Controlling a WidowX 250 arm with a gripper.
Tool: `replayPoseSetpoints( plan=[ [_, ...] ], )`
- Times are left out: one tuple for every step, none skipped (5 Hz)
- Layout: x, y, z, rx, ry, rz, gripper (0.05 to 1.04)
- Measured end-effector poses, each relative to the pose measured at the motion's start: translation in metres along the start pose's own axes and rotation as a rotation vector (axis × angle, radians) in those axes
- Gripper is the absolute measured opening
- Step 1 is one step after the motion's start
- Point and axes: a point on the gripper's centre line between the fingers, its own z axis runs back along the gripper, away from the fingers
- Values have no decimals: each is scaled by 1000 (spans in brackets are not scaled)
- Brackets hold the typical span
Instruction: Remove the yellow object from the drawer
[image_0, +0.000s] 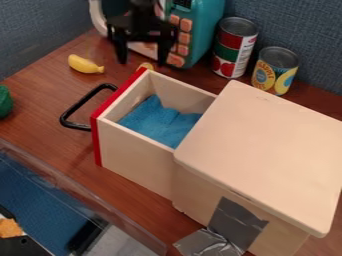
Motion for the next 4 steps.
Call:
replayPoseSetpoints(
  plan=[
    [-1, 11, 27, -23, 16, -31, 1000],
    [-8, 40, 43, -43, 120, -119, 1000],
    [-17, 68, 56, -60, 134, -147, 1000],
    [-26, 96, 70, -55, 87, -152, 1000]
  ],
)
